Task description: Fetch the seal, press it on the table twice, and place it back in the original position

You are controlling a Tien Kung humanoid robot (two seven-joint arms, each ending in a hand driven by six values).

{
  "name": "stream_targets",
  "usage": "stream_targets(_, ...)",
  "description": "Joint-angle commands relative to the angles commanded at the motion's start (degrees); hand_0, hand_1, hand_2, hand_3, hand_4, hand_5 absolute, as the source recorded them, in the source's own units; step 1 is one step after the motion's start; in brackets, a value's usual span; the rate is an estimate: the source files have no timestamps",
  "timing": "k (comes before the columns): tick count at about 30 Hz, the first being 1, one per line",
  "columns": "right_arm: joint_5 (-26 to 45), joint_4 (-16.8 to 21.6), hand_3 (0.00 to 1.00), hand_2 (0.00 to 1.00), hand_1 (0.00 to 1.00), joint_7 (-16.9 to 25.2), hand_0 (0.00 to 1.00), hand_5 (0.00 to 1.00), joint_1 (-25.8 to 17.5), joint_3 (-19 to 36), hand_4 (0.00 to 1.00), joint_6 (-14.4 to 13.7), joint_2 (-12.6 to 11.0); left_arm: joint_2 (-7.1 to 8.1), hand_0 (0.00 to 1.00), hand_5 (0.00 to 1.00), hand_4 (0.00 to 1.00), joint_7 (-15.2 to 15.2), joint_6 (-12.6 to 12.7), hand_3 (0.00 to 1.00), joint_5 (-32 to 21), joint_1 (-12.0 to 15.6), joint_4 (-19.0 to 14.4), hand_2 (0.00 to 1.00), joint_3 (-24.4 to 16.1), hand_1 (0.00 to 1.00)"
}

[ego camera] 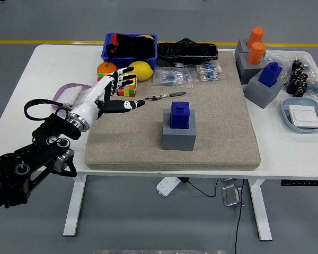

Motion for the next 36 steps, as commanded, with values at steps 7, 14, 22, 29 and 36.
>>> stream_targets(7, -0.03, 0.0, 0.749, 0.726, 0.745, -0.13, 0.883, 0.53, 0.21, -0.45, 0.845, 0.16, 0.05, -2.54, 0.932, 0.002, 0.991, 0.06, 0.17, 0.937, -0.43, -1.88, 0.97, 0.849, 3.48, 0.862)
stream_targets(14, 0.21, 0.0, 0.748, 0.726, 0.746, 0.02, 0.883, 0.53, 0.37, -1.18, 0.846, 0.2, -0.21, -4.2, 0.933, 0.002, 0.99, -0.01, 0.31, 0.938, -1.2, -2.97, 1.23, 0.835, 5.32, 0.856)
stream_targets(22, 0.27, 0.0, 0.75, 0.726, 0.746, -0.19, 0.883, 0.532, 0.25, -1.73, 0.849, 0.2, -0.09, -5.57, 0.928, 0.002, 0.978, -0.21, 0.98, 0.937, -1.71, -3.33, 2.58, 0.811, 7.54, 0.83)
stream_targets(29, 0.92, 0.0, 0.751, 0.726, 0.746, 0.11, 0.883, 0.533, 0.55, -2.79, 0.851, 0.24, -0.14, -6.74, 0.913, 0.002, 0.968, -1.32, 2.09, 0.936, -2.56, -4.25, 3.76, 0.798, 8.57, 0.817)
stream_targets(36, 0.78, 0.0, 0.75, 0.727, 0.746, -0.03, 0.883, 0.535, 0.4, -2.78, 0.852, 0.22, -0.18, -7.65, 0.911, 0.002, 0.967, -1.56, 2.59, 0.928, -3.17, -4.81, 4.57, 0.789, 9.51, 0.805)
